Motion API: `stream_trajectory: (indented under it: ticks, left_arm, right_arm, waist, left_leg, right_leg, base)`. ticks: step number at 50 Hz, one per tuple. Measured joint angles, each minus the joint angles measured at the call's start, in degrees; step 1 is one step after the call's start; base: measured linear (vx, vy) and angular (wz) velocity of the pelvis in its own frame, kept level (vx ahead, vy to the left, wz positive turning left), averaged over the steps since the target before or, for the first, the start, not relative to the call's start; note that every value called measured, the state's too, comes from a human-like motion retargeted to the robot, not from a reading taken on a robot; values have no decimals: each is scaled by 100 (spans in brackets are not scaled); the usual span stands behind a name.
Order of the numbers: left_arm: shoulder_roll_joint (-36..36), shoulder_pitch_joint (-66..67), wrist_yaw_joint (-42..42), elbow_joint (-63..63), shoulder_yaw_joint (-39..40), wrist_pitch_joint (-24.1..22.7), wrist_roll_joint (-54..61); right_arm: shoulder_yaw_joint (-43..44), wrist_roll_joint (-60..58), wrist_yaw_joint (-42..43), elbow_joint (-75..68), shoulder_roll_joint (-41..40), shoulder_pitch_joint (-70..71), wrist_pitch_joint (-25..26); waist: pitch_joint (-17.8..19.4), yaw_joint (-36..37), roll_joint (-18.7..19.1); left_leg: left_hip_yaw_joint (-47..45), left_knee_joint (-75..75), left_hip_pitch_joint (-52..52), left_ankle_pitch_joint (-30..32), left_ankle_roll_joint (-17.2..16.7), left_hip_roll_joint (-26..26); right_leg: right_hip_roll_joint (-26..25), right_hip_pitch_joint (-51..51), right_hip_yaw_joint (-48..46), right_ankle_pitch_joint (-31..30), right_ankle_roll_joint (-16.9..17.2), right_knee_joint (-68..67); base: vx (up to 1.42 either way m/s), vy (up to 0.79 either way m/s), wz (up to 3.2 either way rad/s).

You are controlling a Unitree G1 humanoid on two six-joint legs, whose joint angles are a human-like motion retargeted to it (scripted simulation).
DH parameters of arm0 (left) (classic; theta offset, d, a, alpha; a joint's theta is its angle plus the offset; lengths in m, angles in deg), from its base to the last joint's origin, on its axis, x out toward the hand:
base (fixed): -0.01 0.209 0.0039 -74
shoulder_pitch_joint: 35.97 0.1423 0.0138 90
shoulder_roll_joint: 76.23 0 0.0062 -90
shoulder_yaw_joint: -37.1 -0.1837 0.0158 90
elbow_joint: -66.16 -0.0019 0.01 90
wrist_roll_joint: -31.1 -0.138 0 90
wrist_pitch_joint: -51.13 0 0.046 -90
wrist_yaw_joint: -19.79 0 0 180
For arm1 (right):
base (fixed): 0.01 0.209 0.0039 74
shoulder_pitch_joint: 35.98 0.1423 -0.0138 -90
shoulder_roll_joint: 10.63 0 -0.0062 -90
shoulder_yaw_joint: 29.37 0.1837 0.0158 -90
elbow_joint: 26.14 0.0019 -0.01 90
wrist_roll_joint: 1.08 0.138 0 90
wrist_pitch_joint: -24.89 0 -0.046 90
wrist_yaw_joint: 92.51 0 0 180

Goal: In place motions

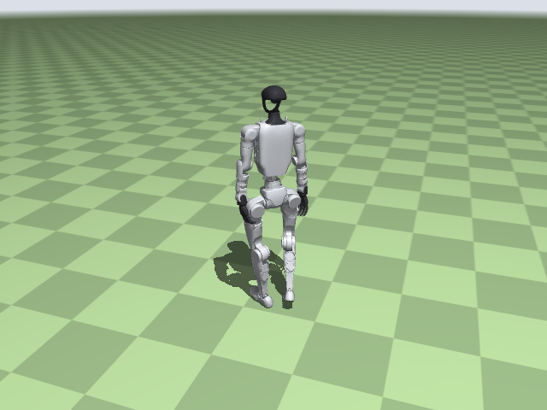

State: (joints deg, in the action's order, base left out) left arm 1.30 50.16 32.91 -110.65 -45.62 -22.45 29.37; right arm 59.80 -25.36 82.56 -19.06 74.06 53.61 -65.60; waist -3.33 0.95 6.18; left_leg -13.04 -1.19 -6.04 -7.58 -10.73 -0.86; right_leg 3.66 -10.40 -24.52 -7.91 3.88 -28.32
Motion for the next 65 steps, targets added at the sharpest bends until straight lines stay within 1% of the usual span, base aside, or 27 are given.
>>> stream_trajectory:
  ticks: [3, 5, 7, 8, 10, 11, 12, 13, 15, 17, 19, 23, 29, 35, 48, 54, 60, 65]
  left_arm:
    - [58, -89, -10, 69, -88, -29, 86]
    - [89, -160, 44, 55, -155, 2, 100]
    - [107, -240, 53, -14, -180, 36, 64]
    - [113, -277, 37, -67, -186, 39, 47]
    - [136, -294, 17, -190, -202, 46, 18]
    - [131, -290, 38, -239, -235, 72, -25]
    - [109, -287, 38, -290, -259, 95, -64]
    - [50, -289, -2, -345, -265, 110, -93]
    - [-78, -263, -146, -428, -248, 72, -7]
    - [-151, -149, -219, -468, -174, -43, 108]
    - [-192, 10, -174, -514, -137, -79, 139]
    - [-240, 249, -228, -736, 35, 5, -48]
    - [-301, 389, -232, -982, 168, 96, -33]
    - [-398, 380, -215, -870, 208, 60, 75]
    - [-374, 135, -179, -326, -178, -22, -128]
    - [-345, 87, -180, -279, -189, -44, -86]
    - [-332, 170, -171, -362, -164, -9, -67]
    - [-332, 236, -76, -378, -278, -21, -135]
  right_arm:
    - [-121, -117, 23, 122, -78, -74, -38]
    - [-203, -246, 47, 176, -114, -151, -71]
    - [-281, -378, 33, 153, -129, -222, -91]
    - [-318, -447, 9, 120, -136, -253, -84]
    - [-404, -609, -68, 14, -153, -326, -45]
    - [-374, -702, -127, -60, -166, -336, -10]
    - [-327, -790, -181, -125, -179, -337, 31]
    - [-243, -866, -224, -172, -191, -318, 81]
    - [-135, -899, -189, -194, -192, -287, 132]
    - [-124, -804, -86, -152, -181, -270, 107]
    - [-140, -711, -30, -95, -179, -272, 89]
    - [-67, -500, -102, -39, -233, -264, 80]
    - [-56, -231, -252, -10, -298, -213, 51]
    - [-186, -417, -246, 73, -299, -171, 40]
    - [-132, -463, -200, -366, -289, -277, 157]
    - [-72, -518, -191, -422, -257, -280, 179]
    - [-46, -483, -220, -335, -240, -248, 133]
    - [-46, -503, -344, -175, -213, -186, 82]
  waist:
    - [23, -198, -93]
    - [80, -358, -203]
    - [198, -428, -357]
    - [256, -413, -420]
    - [275, -246, -591]
    - [233, -150, -649]
    - [193, -35, -685]
    - [154, 116, -676]
    - [143, 336, -666]
    - [166, 347, -640]
    - [118, 252, -617]
    - [-91, 172, -594]
    - [-228, 414, -654]
    - [-206, 401, -630]
    - [-308, 480, -667]
    - [-330, 517, -704]
    - [-333, 348, -729]
    - [-197, 170, -806]
  left_leg:
    - [385, -31, -81, 16, 52, 135]
    - [711, -22, -34, 27, 89, 319]
    - [1004, 48, 162, 47, 117, 536]
    - [1117, 99, 287, 56, 120, 612]
    - [1097, 212, 515, 49, 132, 763]
    - [1158, 221, 526, 43, 149, 828]
    - [1221, 214, 510, 38, 160, 864]
    - [1289, 176, 443, 35, 157, 840]
    - [1388, 92, 353, 23, 161, 814]
    - [1451, 41, 351, 8, 190, 812]
    - [1564, 14, 341, -6, 211, 838]
    - [1782, -5, 251, -38, 199, 857]
    - [1799, 27, 184, -91, 187, 855]
    - [1909, -1, 134, -118, 193, 842]
    - [2018, 16, 105, -216, 259, 878]
    - [1946, 30, 119, -297, 336, 891]
    - [1841, 29, 142, -350, 440, 929]
    - [1748, 26, 255, -389, 564, 1045]
  right_leg:
    - [-17, 59, 20, 283, -103, 810]
    - [-54, 138, 165, 530, -159, 1392]
    - [-170, 233, 671, 644, -157, 1902]
    - [-230, 294, 865, 577, -280, 2135]
    - [-326, 475, 1513, 873, -196, 2209]
    - [-94, 605, 477, 851, -198, 2286]
    - [58, 689, -144, 839, -166, 2333]
    - [48, 681, 65, 848, -64, 2319]
    - [63, 699, 40, 853, -60, 2352]
    - [95, 816, -183, 866, -44, 2426]
    - [24, 953, -284, 924, -60, 2559]
    - [-56, 1095, -506, 936, -73, 2832]
    - [-82, 1111, -630, 981, -101, 2925]
    - [-99, 1187, -774, 1022, -100, 2950]
    - [-88, 1265, -925, 1051, -104, 2959]
    - [-58, 1218, -866, 1006, -114, 2950]
    - [-3, 1145, -723, 991, -94, 2881]
    - [187, 1025, -478, 965, -100, 2666]
  base:
    - [-5, -2, 154]
    - [3, -4, 186]
    - [6, -5, 169]
    - [10, -7, 126]
    - [15, -7, 79]
    - [11, -5, 70]
    - [2, -3, 70]
    - [-3, -3, 55]
    - [-6, -3, 48]
    - [6, -3, 68]
    - [15, -2, 78]
    - [11, -3, 56]
    - [6, -3, 16]
    - [0, -1, 24]
    - [0, 0, 7]
    - [0, 0, -3]
    - [0, 2, -9]
    - [0, 7, -25]
